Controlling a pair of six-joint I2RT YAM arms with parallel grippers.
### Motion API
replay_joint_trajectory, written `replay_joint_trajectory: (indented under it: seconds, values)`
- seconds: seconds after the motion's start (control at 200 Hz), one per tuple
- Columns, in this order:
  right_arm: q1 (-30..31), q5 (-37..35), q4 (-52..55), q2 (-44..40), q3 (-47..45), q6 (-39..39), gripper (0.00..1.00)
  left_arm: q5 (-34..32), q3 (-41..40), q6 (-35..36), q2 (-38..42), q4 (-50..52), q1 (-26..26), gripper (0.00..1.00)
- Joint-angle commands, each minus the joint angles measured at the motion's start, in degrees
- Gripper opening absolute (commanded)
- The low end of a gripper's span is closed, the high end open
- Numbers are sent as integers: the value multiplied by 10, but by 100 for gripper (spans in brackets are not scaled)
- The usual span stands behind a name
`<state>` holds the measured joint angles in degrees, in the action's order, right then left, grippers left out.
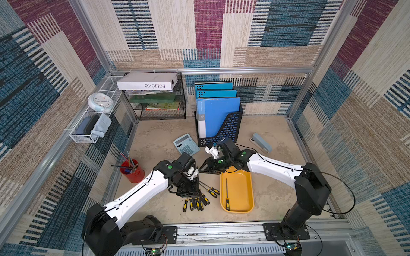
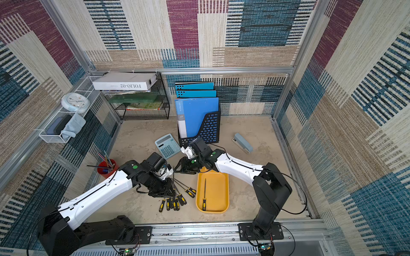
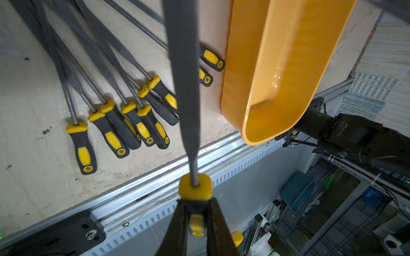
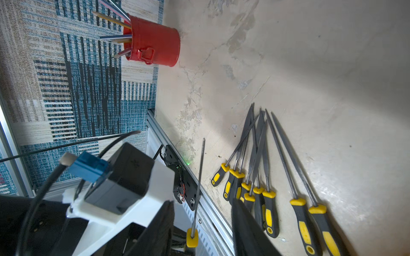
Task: Put the file tool into the storage box
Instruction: Place the file tool in the storage box.
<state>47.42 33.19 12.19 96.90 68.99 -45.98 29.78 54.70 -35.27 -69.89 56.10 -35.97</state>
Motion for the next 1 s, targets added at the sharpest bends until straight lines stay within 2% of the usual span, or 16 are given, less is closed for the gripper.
replay_joint_trajectory:
  seconds: [0.0, 0.376, 0.481, 0.591, 0.626, 0.661, 0.746, 0.801, 0.862, 0.997]
  values:
    - [4, -9, 3, 8, 2, -2, 46, 25, -2, 22, 6, -41, -2, 2]
    - [10, 3, -20, 12, -10, -9, 42, 29, -5, 21, -1, -55, -2, 2]
    - [11, 9, -29, 23, -3, -11, 30, 62, -6, 23, -1, -65, -2, 2]
    - [11, 20, -35, 28, 5, -13, 8, 77, -12, 24, 3, -76, -2, 3]
    - [11, 20, -31, 26, 5, -14, 0, 74, -15, 22, 6, -78, -2, 8]
    - [11, 21, -23, 23, 5, -13, 0, 72, -16, 20, 9, -80, -2, 18]
    - [5, 15, 15, 9, 5, -2, 0, 62, -14, 10, 9, -76, 0, 55]
    - [-5, 2, 61, -3, 6, 13, 0, 51, -5, 4, 10, -65, -1, 69]
    - [-23, -22, 116, -22, 0, 32, 0, 39, 4, 0, 13, -50, 0, 78]
    - [-83, -76, 199, -85, -52, 59, 0, -40, 11, -10, 25, 1, 8, 82]
